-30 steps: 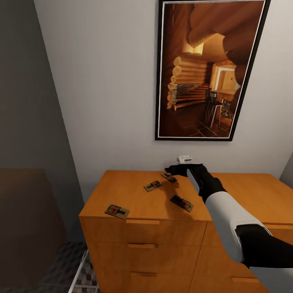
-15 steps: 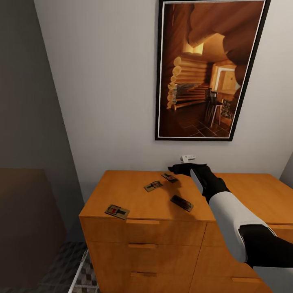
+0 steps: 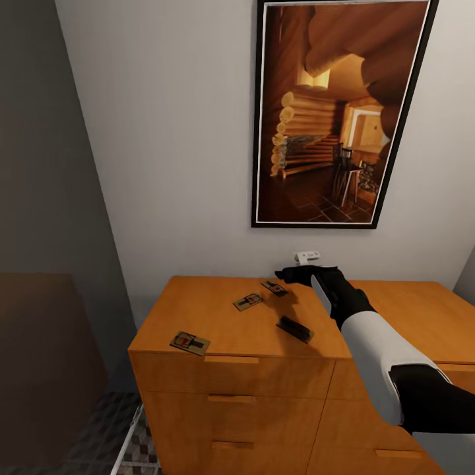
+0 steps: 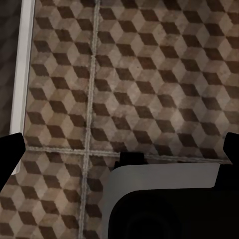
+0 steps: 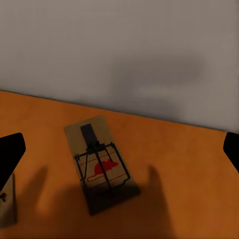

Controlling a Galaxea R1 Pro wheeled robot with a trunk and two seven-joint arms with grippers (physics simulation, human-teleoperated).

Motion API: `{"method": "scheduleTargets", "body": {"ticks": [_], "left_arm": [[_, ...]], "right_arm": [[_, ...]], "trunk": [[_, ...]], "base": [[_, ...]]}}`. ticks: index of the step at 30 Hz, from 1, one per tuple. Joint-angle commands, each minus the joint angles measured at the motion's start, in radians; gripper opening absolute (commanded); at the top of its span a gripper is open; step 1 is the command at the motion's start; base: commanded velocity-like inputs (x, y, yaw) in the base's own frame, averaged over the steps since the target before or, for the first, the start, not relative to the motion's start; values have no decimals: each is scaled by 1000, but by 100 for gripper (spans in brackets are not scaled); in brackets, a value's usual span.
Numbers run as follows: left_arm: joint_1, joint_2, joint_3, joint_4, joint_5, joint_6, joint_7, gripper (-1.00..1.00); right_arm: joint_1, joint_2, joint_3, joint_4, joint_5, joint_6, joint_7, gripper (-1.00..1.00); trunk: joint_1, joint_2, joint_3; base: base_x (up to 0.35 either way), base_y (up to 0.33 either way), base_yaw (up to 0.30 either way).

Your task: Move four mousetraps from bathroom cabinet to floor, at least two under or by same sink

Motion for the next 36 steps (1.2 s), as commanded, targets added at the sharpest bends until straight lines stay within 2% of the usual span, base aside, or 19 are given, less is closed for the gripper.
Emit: {"method": "scheduleTargets", "body": {"ticks": [1,21,36], "left_arm": [[1,0,2,-2,0,-1,0,100],[1,-1,2,-2,0,-1,0,100],[1,-1,2,-2,0,-1,0,100]], "right_arm": [[0,0,1,1,4,5,3,100],[0,2,1,32,2,5,4,100],[0,2,-1,41,4,5,51,100]], "trunk": [[0,-1,-1],[0,-1,-1],[0,-1,-1]], "base": [[0,0,0],[0,0,0],[0,0,0]]}}
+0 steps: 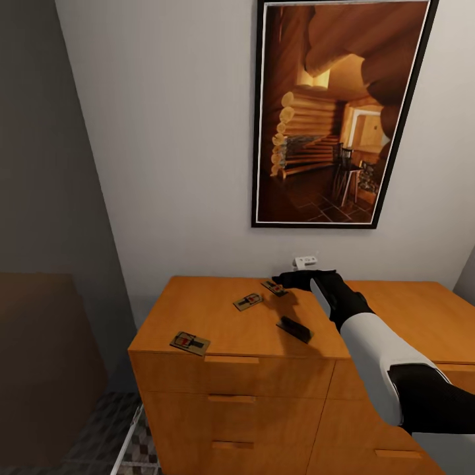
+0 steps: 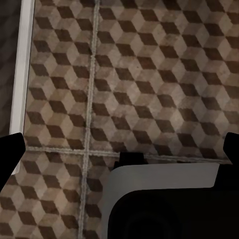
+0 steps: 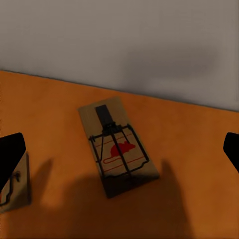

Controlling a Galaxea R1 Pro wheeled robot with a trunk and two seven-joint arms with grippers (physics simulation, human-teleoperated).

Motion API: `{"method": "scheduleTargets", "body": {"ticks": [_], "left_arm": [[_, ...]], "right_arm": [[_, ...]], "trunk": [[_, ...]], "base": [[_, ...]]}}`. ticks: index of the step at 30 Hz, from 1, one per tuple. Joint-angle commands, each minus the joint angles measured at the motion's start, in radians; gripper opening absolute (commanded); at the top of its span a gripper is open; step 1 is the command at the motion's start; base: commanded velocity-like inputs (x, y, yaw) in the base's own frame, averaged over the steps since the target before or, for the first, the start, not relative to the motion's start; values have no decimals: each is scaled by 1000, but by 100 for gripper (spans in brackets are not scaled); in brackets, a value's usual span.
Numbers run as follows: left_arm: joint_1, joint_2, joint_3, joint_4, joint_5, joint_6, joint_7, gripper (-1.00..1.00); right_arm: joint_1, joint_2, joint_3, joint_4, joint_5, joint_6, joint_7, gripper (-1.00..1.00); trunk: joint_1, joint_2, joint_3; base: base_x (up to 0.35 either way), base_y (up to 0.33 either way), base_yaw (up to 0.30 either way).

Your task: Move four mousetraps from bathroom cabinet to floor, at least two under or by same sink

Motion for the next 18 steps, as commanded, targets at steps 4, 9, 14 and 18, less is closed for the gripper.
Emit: {"method": "scheduleTargets", "body": {"ticks": [4,9,14,18], "left_arm": [[1,0,2,-2,0,-1,0,100],[1,0,2,-2,0,-1,0,100],[1,0,2,-2,0,-1,0,100],[1,0,2,-2,0,-1,0,100]], "right_arm": [[0,0,1,12,4,5,5,100],[0,0,1,30,3,5,6,100],[-1,0,1,36,4,5,6,100],[-1,0,1,37,3,5,6,100]], "trunk": [[0,-1,-1],[0,-1,-1],[0,-1,-1],[0,-1,-1]], "base": [[0,0,0],[0,0,0],[0,0,0],[0,0,0]]}}
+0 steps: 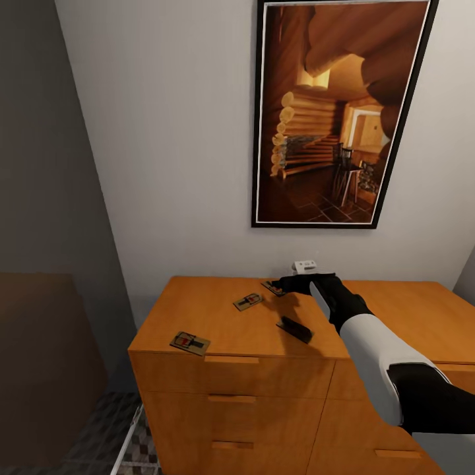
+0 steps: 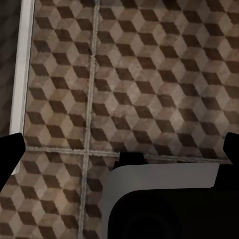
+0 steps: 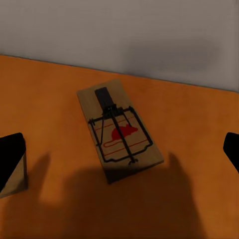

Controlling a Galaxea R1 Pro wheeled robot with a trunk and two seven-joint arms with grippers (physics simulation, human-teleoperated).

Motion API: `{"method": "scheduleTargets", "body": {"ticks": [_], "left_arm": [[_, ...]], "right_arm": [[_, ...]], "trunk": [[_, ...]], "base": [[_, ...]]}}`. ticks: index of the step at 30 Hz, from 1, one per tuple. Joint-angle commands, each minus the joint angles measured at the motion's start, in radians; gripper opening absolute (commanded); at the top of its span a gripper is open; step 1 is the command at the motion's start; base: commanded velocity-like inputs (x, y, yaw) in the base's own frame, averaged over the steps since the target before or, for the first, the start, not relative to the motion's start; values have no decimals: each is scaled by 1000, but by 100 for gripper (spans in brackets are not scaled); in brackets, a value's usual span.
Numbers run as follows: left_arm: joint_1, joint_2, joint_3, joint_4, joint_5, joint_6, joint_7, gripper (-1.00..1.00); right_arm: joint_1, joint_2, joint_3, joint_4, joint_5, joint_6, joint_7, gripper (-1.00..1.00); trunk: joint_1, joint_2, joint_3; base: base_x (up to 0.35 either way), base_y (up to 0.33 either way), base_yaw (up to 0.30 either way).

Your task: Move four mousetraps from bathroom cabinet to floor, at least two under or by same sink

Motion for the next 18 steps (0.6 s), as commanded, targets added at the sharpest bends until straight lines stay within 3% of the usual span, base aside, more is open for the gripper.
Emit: {"method": "scheduleTargets", "body": {"ticks": [1,18], "left_arm": [[1,0,2,-2,0,-1,0,100],[1,0,2,-2,0,-1,0,100]], "right_arm": [[-1,0,1,-1,4,5,3,100],[-1,0,1,12,4,2,3,100]], "trunk": [[0,-1,-1],[0,-1,-1]], "base": [[0,0,0],[28,0,0]]}}
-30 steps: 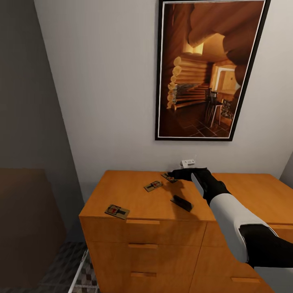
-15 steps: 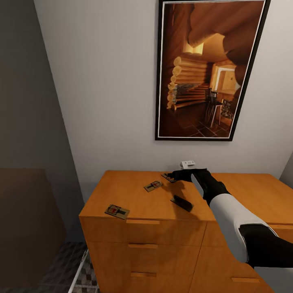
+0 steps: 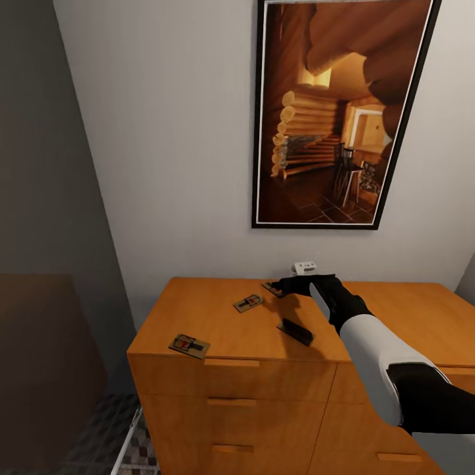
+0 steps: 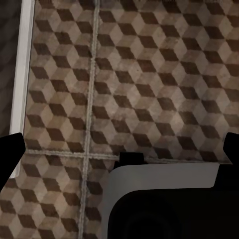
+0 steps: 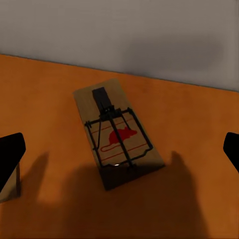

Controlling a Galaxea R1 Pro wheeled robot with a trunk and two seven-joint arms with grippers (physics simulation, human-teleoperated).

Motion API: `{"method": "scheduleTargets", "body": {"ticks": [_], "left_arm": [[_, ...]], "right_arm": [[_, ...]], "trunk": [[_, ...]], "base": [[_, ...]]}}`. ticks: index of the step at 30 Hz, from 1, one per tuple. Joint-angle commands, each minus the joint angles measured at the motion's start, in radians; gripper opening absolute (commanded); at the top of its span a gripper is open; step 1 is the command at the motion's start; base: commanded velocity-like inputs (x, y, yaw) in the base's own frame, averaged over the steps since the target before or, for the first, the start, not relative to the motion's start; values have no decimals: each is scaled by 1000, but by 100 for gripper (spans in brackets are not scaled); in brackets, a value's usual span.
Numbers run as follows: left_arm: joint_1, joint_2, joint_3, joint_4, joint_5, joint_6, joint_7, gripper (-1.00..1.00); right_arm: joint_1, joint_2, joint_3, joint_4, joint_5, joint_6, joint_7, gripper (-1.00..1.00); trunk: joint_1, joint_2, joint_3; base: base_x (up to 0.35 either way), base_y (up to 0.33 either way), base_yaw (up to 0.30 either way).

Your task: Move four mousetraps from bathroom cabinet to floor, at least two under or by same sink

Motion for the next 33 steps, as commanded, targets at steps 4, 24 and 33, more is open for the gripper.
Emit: {"method": "scheduleTargets", "body": {"ticks": [4,24,33], "left_arm": [[1,0,2,-2,0,-1,0,100],[1,0,2,-2,1,-1,0,100],[1,0,2,-2,0,-1,0,100]], "right_arm": [[-1,1,1,3,4,-6,3,100],[0,1,1,22,5,-22,3,100],[0,2,1,22,4,-22,3,100]], "trunk": [[0,0,-1],[0,0,-1],[0,0,-1]], "base": [[9,0,0],[4,0,0],[116,0,0]]}}
